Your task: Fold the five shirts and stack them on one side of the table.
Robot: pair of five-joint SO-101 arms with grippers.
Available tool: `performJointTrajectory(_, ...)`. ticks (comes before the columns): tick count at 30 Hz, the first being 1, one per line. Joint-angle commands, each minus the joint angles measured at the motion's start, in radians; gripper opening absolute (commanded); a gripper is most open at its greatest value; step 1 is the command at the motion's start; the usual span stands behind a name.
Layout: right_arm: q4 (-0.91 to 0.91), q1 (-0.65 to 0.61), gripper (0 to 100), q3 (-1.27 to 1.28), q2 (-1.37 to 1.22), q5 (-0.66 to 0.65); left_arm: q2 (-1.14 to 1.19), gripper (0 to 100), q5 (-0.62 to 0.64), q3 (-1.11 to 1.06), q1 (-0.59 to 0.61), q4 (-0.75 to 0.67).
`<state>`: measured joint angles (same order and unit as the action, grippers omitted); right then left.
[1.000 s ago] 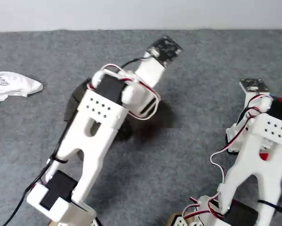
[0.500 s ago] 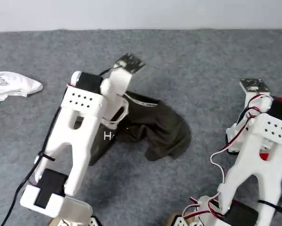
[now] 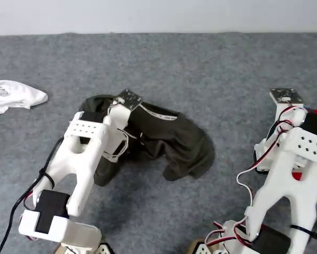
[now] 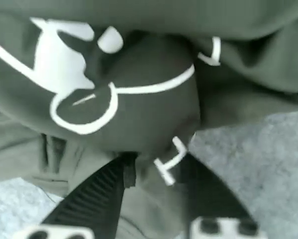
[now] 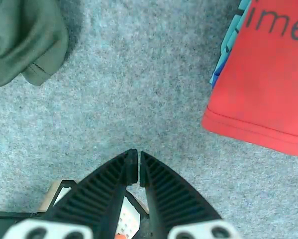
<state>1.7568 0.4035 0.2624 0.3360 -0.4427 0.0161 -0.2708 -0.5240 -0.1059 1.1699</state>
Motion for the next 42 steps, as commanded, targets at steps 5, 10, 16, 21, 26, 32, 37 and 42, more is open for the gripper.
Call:
performJointTrajectory(5, 0.036, -0.012, 0.9, -0.003, 0.044, 0.011, -0.057, 1, -0.028, 0.412, 0.066, 0.245)
performJointTrajectory(10, 0.036, -0.012, 0.9, -0.003, 0.044, 0.011, -0.057, 1, -0.028, 0.834, 0.117, 0.417)
performJointTrajectory(16, 0.036, -0.012, 0.9, -0.003, 0.044, 0.011, -0.052, 1, -0.028, 1.211, 0.107, 0.548)
performJointTrajectory(21, 0.036, -0.012, 0.9, -0.003, 0.044, 0.011, -0.057, 1, -0.028, 1.392, 0.101, 0.585)
performJointTrajectory(26, 0.036, -0.012, 0.9, -0.003, 0.044, 0.011, -0.057, 1, -0.028, 1.483, 0.104, 0.585)
performJointTrajectory(32, 0.03, -0.012, 0.9, -0.003, 0.042, 0.011, -0.124, 1, -0.032, 1.442, 0.106, 0.586)
performJointTrajectory(37, 0.025, -0.036, 0.9, -0.003, 0.041, 0.011, -0.242, 1, -0.074, 1.214, 0.144, 0.585)
performJointTrajectory(42, 0.019, -0.165, 0.9, 0.017, 0.041, 0.012, -0.279, 1, -0.114, 0.995, 0.278, 0.562)
